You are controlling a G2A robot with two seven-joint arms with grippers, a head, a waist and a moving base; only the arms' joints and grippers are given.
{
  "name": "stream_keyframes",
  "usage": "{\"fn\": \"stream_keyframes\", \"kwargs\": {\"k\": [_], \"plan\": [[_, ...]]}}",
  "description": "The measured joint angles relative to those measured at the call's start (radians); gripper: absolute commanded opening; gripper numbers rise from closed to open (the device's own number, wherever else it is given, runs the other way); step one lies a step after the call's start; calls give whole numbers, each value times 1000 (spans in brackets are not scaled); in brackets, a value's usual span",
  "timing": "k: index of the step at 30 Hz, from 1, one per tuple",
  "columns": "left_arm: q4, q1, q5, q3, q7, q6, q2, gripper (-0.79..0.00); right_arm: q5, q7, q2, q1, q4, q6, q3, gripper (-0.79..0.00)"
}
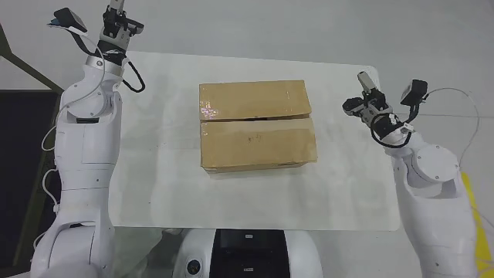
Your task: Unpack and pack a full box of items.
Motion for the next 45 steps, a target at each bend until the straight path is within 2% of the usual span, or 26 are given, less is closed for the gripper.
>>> {"fn": "stream_keyframes", "kwargs": {"k": [8, 13, 21, 38, 45], "plan": [[0, 0, 0, 0, 0, 0, 0, 0, 54, 215, 10, -3, 58, -79, -11, 0], [0, 0, 0, 0, 0, 0, 0, 0, 51, 298, 16, -4, 72, -112, -22, 0], [0, 0, 0, 0, 0, 0, 0, 0, 54, 320, 20, -18, 87, -138, -43, 0], [0, 0, 0, 0, 0, 0, 0, 0, 161, 411, 24, 1, 91, -52, -113, 0], [0, 0, 0, 0, 0, 0, 0, 0, 166, 385, 26, -13, 81, -123, -110, 0]]}}
